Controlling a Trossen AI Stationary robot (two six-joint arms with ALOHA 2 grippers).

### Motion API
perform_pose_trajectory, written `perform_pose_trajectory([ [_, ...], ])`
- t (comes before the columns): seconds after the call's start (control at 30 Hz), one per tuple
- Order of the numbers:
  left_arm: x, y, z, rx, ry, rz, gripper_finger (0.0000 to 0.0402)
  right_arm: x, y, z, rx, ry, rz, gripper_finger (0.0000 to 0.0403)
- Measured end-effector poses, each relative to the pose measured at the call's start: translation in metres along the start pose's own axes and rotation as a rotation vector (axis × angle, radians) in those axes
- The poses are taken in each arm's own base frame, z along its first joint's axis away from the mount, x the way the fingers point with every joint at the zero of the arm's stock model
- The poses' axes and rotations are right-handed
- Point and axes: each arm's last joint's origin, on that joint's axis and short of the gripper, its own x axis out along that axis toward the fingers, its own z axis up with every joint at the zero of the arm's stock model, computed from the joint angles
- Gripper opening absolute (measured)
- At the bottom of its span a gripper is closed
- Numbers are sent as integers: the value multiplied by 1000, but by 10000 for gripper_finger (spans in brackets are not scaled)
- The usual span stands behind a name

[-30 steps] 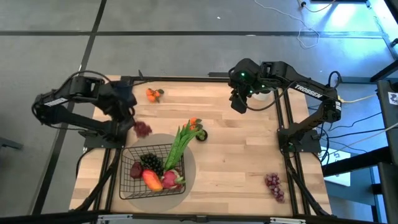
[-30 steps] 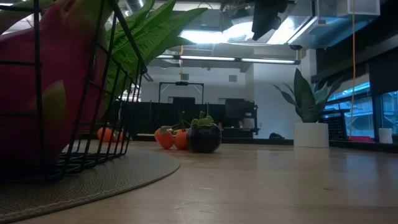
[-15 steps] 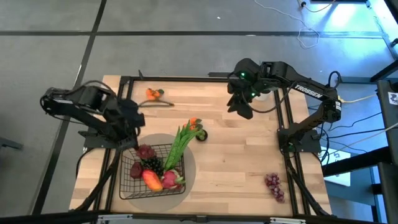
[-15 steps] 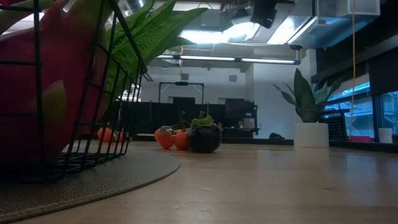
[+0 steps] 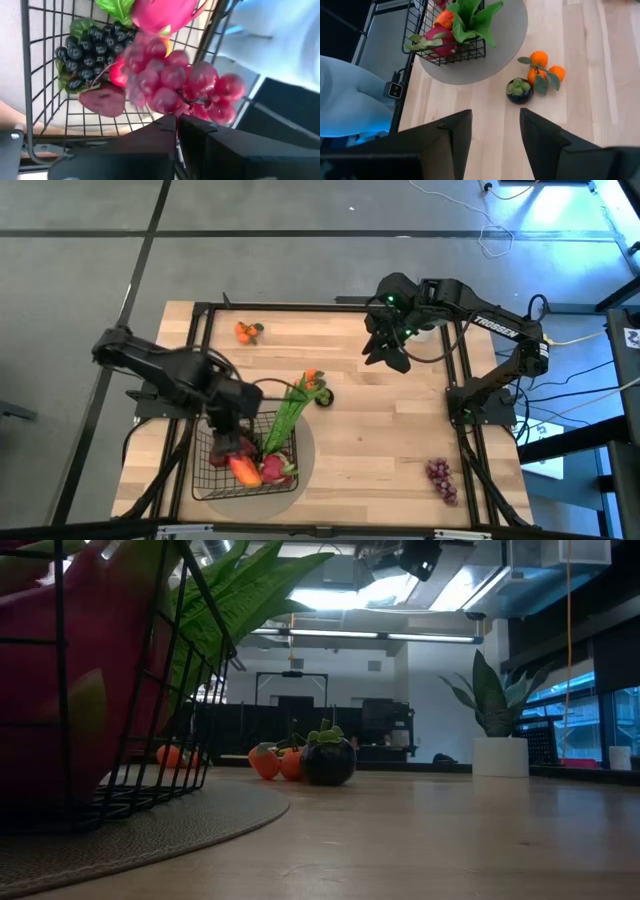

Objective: Build produce basket
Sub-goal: Put the purple grapes into the black wire basket

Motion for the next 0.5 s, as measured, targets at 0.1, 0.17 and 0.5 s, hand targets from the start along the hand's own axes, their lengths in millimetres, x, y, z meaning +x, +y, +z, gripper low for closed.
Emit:
perform_pose_trajectory([
  [0.1, 13, -1, 9, 16, 24, 40, 0, 0, 0, 0, 0, 0, 1, 154],
  [0.17, 22, -1, 15, 21, 35, 73, 0, 0, 0, 0, 0, 0, 1, 154],
  [0.5, 54, 1, 35, -6, 67, 192, 0, 0, 0, 0, -6, 1, 1, 154],
])
